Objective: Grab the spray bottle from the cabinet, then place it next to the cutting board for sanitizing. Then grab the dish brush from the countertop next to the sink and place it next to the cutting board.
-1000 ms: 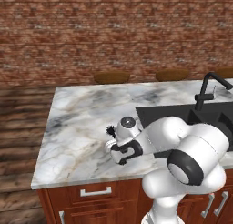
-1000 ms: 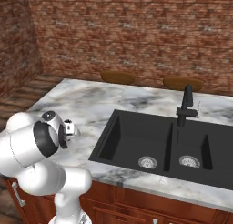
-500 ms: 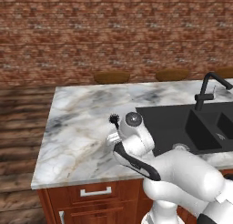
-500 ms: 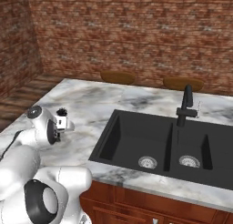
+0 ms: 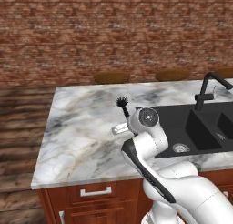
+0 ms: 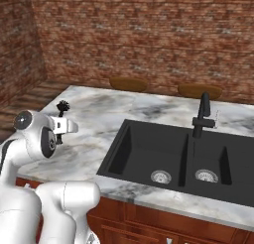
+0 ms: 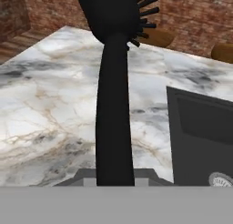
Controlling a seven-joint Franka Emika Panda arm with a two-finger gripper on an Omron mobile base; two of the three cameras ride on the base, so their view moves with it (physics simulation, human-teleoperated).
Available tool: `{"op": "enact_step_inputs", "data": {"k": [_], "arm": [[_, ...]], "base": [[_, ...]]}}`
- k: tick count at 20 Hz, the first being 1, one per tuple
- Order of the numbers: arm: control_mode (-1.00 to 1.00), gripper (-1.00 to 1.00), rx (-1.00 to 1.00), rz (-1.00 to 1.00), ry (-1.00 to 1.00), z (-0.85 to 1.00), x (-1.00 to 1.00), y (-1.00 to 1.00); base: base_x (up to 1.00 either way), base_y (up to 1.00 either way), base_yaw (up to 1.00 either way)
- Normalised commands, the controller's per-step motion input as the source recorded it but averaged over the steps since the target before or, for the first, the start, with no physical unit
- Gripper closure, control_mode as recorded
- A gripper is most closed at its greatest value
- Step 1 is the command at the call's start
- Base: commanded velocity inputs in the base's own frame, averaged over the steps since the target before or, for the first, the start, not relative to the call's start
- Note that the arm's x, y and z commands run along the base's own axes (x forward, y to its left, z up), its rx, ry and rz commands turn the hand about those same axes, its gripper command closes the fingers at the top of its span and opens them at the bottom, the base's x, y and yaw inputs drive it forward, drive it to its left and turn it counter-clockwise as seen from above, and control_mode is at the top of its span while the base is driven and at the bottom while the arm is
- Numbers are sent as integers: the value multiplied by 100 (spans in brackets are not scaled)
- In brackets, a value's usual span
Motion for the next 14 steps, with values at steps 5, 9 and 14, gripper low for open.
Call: {"op": "enact_step_inputs", "data": {"k": [5, 9, 14], "arm": [[-100, 100, 0, -2, -16, 94, -37, -16], [-100, 100, 0, -7, 3, 83, -16, 0], [-100, 100, 2, -7, 15, 90, -9, -14]], "base": [[0, 0, 0], [0, 0, 0], [0, 0, 0]]}}
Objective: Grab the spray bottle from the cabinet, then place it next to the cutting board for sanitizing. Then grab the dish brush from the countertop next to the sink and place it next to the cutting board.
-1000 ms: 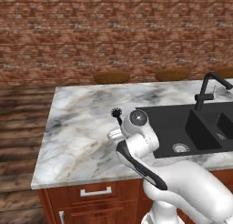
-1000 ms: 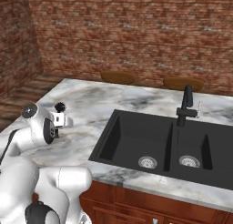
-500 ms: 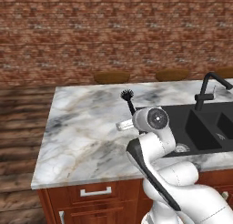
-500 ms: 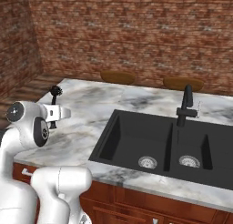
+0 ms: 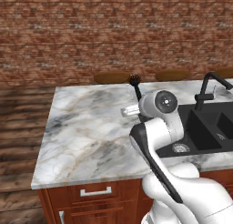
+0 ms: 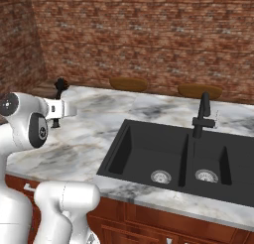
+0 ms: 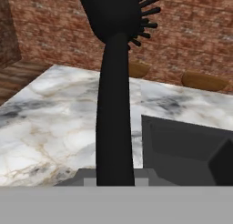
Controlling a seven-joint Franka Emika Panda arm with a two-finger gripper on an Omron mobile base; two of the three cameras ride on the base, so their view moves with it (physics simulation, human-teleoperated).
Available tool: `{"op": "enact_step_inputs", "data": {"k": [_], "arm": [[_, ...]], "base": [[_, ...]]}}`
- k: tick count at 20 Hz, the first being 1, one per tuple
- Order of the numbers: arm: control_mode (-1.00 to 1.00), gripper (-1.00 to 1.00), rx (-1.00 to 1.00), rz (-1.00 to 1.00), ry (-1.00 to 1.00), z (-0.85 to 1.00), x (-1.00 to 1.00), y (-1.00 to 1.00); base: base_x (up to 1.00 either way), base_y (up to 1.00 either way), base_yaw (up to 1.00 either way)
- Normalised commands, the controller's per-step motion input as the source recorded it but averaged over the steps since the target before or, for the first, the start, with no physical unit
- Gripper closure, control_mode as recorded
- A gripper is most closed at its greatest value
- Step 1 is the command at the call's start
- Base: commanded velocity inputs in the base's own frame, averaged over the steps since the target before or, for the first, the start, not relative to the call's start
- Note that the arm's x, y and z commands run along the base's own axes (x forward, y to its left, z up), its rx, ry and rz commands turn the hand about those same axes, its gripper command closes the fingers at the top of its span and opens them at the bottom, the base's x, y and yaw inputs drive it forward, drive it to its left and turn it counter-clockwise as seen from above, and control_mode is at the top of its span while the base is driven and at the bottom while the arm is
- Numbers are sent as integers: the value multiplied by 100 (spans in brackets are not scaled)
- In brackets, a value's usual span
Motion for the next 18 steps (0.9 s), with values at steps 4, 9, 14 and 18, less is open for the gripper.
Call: {"op": "enact_step_inputs", "data": {"k": [4, 9, 14, 18], "arm": [[-100, 100, 6, -3, 31, 79, 0, -16], [-100, 100, 1, -2, 15, 21, -12, -10], [-100, 100, 0, 0, -6, 0, -50, -9], [-100, 100, 0, 0, -19, 0, -77, -8]], "base": [[0, 0, 0], [0, 0, 0], [0, 0, 0], [0, 0, 0]]}}
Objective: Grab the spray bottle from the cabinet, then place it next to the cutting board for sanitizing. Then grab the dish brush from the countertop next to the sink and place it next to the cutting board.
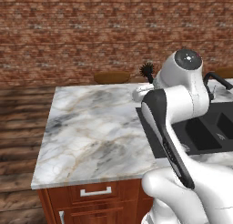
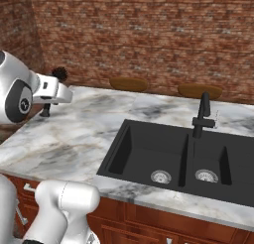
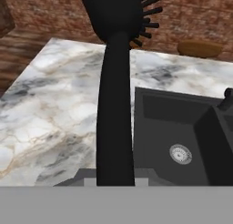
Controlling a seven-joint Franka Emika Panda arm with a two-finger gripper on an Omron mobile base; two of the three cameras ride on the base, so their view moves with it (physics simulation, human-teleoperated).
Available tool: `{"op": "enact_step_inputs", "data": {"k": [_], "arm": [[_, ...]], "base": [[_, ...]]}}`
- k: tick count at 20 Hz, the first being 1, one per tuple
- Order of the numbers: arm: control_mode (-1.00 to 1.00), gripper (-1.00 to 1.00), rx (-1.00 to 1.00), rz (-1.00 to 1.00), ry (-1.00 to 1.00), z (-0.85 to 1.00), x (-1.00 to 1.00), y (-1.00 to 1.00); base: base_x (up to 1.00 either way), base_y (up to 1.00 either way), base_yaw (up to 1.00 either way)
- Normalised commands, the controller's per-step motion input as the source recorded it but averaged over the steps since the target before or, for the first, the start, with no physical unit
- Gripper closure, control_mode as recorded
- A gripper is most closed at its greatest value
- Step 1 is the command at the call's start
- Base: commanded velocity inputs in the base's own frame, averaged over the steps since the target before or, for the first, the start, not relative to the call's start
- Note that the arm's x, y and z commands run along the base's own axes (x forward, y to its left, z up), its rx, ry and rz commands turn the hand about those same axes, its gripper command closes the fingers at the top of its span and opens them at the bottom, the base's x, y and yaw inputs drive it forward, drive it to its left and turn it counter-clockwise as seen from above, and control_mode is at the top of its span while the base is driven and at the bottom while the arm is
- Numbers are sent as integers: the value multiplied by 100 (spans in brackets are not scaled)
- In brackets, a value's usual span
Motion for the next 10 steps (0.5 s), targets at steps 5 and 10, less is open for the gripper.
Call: {"op": "enact_step_inputs", "data": {"k": [5, 10], "arm": [[-100, 100, 4, 0, -7, 4, -60, -24], [-100, 100, 2, 0, -3, 0, -54, -30]], "base": [[0, 0, 0], [0, 0, 0]]}}
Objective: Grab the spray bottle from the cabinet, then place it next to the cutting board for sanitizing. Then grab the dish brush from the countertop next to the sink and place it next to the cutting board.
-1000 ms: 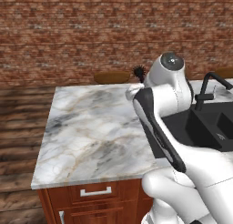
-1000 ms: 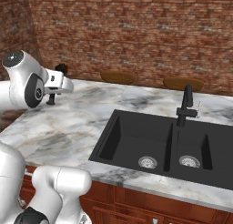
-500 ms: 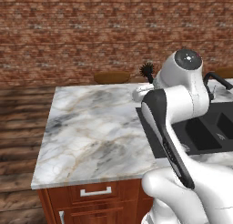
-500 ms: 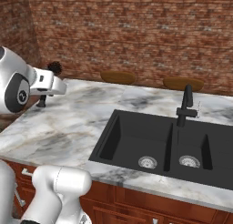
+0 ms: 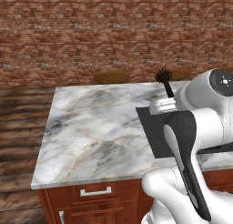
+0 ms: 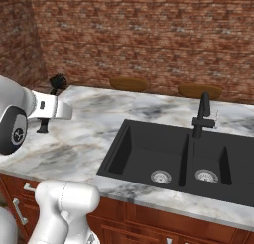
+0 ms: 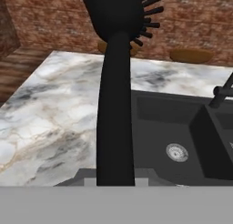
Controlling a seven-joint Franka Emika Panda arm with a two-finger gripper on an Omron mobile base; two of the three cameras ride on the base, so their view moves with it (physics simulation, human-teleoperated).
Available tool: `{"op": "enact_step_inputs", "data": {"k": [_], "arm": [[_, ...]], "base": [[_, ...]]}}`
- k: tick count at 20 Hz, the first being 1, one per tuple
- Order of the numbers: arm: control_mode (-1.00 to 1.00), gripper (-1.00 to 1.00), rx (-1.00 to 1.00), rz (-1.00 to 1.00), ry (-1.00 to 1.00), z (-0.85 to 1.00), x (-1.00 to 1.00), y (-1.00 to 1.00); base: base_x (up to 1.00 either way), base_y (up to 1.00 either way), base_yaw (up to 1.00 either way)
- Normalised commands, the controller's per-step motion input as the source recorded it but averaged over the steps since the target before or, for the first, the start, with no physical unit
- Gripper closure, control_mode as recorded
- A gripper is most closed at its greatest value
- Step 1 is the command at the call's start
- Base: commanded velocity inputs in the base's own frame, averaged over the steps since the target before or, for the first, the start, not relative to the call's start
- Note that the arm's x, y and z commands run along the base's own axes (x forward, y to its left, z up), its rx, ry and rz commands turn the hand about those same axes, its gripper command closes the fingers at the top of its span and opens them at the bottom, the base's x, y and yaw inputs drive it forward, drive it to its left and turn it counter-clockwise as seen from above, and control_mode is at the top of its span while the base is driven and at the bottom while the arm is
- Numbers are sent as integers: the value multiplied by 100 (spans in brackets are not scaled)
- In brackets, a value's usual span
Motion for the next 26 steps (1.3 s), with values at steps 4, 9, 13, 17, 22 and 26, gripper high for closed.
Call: {"op": "enact_step_inputs", "data": {"k": [4, 9, 13, 17, 22, 26], "arm": [[-100, 100, 0, 0, -3, 0, -46, -29], [100, 100, 0, 0, -1, 0, -19, -13], [100, 100, 0, 0, 0, 0, 0, 0], [100, 100, 0, 0, 0, 0, 0, 0], [100, 100, 0, 0, 0, 0, 0, 0], [100, 100, 0, 0, 0, 0, 0, 0]], "base": [[0, 0, 0], [-4, -13, -1], [-26, -57, -13], [-35, -43, -47], [-20, -15, -83], [0, 0, -100]]}}
